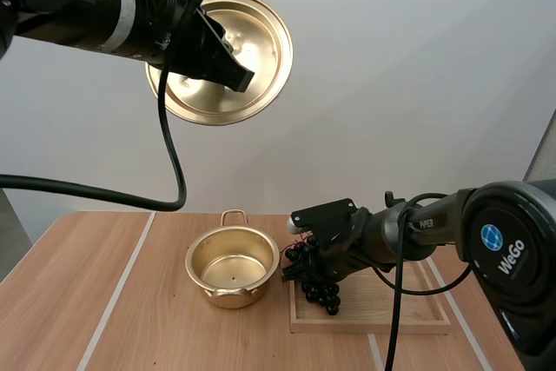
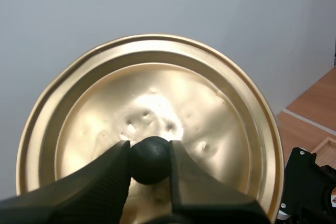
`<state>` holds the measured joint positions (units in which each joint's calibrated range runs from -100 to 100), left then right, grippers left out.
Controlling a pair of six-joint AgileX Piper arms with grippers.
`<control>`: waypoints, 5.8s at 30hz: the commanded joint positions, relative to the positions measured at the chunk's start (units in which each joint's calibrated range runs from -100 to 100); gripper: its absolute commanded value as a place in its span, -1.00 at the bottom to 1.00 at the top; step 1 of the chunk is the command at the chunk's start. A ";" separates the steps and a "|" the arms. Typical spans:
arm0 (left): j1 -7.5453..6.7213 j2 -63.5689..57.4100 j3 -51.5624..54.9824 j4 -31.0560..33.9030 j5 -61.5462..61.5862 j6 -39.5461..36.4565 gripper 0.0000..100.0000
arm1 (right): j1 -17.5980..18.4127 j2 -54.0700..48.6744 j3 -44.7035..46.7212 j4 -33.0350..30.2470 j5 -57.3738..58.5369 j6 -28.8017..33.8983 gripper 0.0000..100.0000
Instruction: Open the lid, put the grape in the pot, and close it
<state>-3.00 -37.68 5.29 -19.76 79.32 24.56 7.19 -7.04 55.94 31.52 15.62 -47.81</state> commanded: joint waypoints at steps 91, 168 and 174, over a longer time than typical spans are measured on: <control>-0.19 -9.71 -0.58 -0.54 -21.66 -0.25 -1.00 | 10.81 -16.36 -21.41 -12.84 40.30 7.82 -0.98; -0.19 37.81 21.49 1.14 -1.07 12.28 -1.00 | -5.13 -66.64 -2.42 -14.36 70.31 14.14 -1.00; -0.19 37.81 21.49 2.40 1.83 12.28 -1.00 | -5.13 -66.64 -2.42 -14.25 70.31 14.14 -1.00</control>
<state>-3.00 0.11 26.74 -17.49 79.50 36.63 2.23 -73.04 53.74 17.05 86.05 -33.66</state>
